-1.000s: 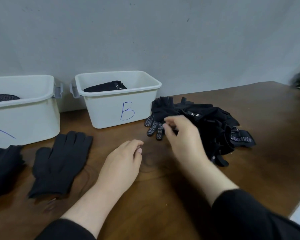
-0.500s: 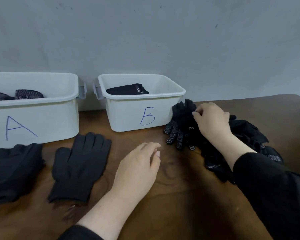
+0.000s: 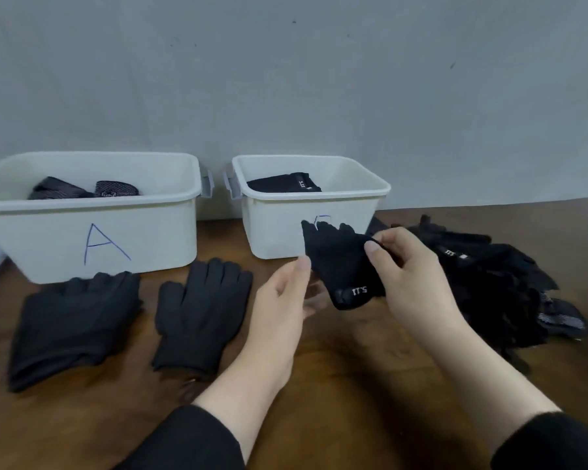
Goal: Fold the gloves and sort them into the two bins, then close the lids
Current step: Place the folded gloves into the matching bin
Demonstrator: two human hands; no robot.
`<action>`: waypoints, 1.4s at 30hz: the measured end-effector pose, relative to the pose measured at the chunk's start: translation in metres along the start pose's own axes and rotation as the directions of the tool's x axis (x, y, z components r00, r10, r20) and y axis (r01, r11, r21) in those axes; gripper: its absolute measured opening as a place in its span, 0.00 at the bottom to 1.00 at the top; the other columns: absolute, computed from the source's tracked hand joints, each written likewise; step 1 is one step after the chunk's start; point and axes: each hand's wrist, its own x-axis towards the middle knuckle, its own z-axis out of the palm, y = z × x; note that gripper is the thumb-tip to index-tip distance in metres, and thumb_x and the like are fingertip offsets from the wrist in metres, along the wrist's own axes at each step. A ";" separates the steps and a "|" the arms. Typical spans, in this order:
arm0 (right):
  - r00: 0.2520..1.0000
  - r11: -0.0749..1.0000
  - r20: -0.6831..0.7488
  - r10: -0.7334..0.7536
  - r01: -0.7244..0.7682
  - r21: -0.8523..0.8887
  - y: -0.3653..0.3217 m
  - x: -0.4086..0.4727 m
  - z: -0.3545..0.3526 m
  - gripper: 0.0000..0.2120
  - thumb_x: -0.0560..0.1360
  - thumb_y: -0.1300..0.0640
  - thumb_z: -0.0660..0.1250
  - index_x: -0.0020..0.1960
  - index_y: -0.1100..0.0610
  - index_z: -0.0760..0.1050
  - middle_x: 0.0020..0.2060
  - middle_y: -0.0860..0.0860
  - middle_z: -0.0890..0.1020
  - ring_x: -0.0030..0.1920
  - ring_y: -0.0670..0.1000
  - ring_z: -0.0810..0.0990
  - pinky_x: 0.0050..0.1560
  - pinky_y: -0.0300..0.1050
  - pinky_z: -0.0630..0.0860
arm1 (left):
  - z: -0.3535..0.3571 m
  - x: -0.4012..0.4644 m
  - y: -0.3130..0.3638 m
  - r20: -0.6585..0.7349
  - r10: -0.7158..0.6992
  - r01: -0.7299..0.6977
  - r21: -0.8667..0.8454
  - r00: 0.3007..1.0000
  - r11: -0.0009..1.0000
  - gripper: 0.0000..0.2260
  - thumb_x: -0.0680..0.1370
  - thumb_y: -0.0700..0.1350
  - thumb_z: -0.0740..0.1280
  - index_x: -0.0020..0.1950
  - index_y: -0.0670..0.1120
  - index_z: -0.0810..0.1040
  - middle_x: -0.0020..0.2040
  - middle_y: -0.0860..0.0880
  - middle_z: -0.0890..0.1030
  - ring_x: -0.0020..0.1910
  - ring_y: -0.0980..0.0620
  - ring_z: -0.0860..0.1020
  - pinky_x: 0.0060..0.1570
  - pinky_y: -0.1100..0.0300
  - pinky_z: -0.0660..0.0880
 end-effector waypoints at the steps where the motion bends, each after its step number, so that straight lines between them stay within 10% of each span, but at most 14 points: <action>1: 0.999 1.000 0.020 0.024 -0.024 -0.009 0.005 -0.007 0.008 0.03 0.81 0.52 0.67 0.49 0.47 0.78 0.43 0.41 0.84 0.46 0.39 0.81 0.45 0.36 0.76 | -0.001 -0.003 0.001 -0.006 -0.016 0.016 -0.019 1.000 1.000 0.15 0.81 0.54 0.65 0.63 0.50 0.81 0.57 0.51 0.85 0.58 0.50 0.82 0.62 0.45 0.77; 8: 0.997 1.000 0.076 -0.021 0.022 -0.010 0.010 -0.057 0.039 0.15 0.77 0.44 0.68 0.63 0.42 0.74 0.54 0.40 0.77 0.55 0.39 0.78 0.55 0.41 0.78 | -0.014 -0.007 0.019 -0.177 0.131 -0.093 0.210 0.975 0.973 0.07 0.82 0.45 0.65 0.54 0.53 0.83 0.48 0.54 0.86 0.50 0.55 0.84 0.55 0.46 0.81; 14: 0.988 0.929 0.105 0.114 -0.143 0.340 -0.008 -0.051 0.045 0.16 0.79 0.55 0.70 0.66 0.46 0.76 0.55 0.43 0.84 0.57 0.43 0.83 0.55 0.40 0.81 | -0.009 -0.020 0.045 0.233 0.076 -0.130 0.225 0.969 0.966 0.22 0.82 0.62 0.52 0.68 0.56 0.78 0.62 0.59 0.82 0.64 0.62 0.77 0.70 0.55 0.70; 18: 0.906 0.786 0.202 0.373 -0.424 0.450 -0.002 -0.046 0.038 0.10 0.81 0.61 0.66 0.60 0.53 0.79 0.52 0.51 0.86 0.48 0.54 0.87 0.43 0.51 0.85 | -0.033 -0.024 0.043 0.177 0.280 -0.329 0.584 0.944 0.742 0.15 0.83 0.56 0.57 0.65 0.58 0.79 0.55 0.62 0.83 0.57 0.67 0.78 0.60 0.65 0.74; 21: 0.941 0.923 0.155 0.301 -0.246 -0.297 0.025 -0.053 0.035 0.26 0.79 0.46 0.69 0.75 0.48 0.67 0.58 0.43 0.79 0.54 0.48 0.80 0.48 0.41 0.77 | -0.053 -0.039 0.028 0.300 0.249 -0.373 0.866 0.921 0.334 0.15 0.84 0.55 0.56 0.68 0.58 0.76 0.61 0.63 0.78 0.61 0.66 0.72 0.62 0.69 0.68; 24: 0.996 0.898 0.027 0.081 -0.061 -0.436 0.035 -0.056 0.030 0.28 0.78 0.45 0.70 0.75 0.49 0.68 0.63 0.45 0.72 0.64 0.49 0.72 0.58 0.45 0.73 | -0.058 -0.049 0.006 0.471 0.025 -0.472 0.879 0.882 0.064 0.19 0.85 0.56 0.54 0.76 0.57 0.68 0.75 0.61 0.67 0.74 0.61 0.61 0.76 0.59 0.55; 28: 0.959 0.885 0.220 -0.178 0.254 -0.390 0.042 -0.059 0.035 0.04 0.78 0.54 0.70 0.53 0.50 0.82 0.51 0.40 0.77 0.52 0.44 0.76 0.52 0.41 0.74 | -0.058 -0.045 -0.002 0.483 -0.003 -0.483 0.875 0.875 0.019 0.20 0.85 0.55 0.55 0.77 0.56 0.67 0.78 0.58 0.64 0.77 0.58 0.59 0.78 0.54 0.51; 36: 0.925 0.820 0.276 -0.262 0.364 -0.441 0.041 -0.065 0.045 0.08 0.77 0.53 0.69 0.54 0.52 0.84 0.52 0.44 0.80 0.53 0.50 0.79 0.55 0.58 0.77 | -0.066 -0.041 0.004 0.441 0.217 -0.466 0.882 0.871 0.078 0.15 0.84 0.51 0.57 0.67 0.54 0.78 0.64 0.58 0.79 0.63 0.59 0.73 0.67 0.58 0.66; 42: 0.827 0.788 0.301 -0.474 0.552 -0.275 0.002 -0.091 0.070 0.10 0.79 0.54 0.66 0.56 0.54 0.83 0.55 0.45 0.80 0.59 0.45 0.77 0.62 0.43 0.73 | -0.110 -0.050 0.033 0.332 0.484 -0.382 0.924 0.810 0.006 0.12 0.82 0.54 0.60 0.53 0.52 0.81 0.48 0.56 0.80 0.48 0.57 0.75 0.53 0.58 0.70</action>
